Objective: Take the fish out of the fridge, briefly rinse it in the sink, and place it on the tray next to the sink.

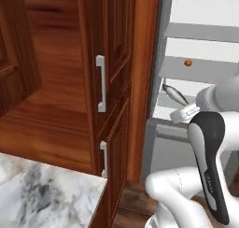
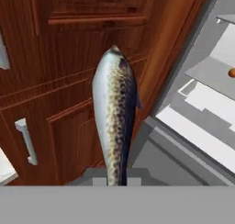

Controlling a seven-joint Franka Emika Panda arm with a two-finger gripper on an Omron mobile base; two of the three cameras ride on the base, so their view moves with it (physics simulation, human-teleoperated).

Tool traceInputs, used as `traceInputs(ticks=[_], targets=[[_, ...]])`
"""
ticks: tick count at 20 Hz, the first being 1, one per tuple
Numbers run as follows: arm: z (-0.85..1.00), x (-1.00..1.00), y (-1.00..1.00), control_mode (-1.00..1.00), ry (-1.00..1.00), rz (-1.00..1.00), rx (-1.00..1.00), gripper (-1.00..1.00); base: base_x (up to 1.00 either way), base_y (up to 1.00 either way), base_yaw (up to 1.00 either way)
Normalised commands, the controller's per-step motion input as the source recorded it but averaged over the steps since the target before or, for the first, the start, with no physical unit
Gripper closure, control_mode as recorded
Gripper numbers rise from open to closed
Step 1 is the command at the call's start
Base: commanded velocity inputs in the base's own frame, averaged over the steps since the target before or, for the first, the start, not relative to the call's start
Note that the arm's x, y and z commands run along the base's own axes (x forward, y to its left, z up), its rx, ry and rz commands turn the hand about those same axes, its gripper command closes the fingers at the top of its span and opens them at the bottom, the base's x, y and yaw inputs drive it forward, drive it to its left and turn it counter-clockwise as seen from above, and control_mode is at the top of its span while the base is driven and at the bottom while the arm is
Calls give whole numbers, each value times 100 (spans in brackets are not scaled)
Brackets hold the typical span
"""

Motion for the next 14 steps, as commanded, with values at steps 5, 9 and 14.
traceInputs(ticks=[5,9,14], targets=[[0,0,0,100,0,0,0,100,-71,53,-59],[0,0,0,100,0,0,0,100,-46,67,-23],[0,0,0,100,0,0,0,100,-94,14,4]])
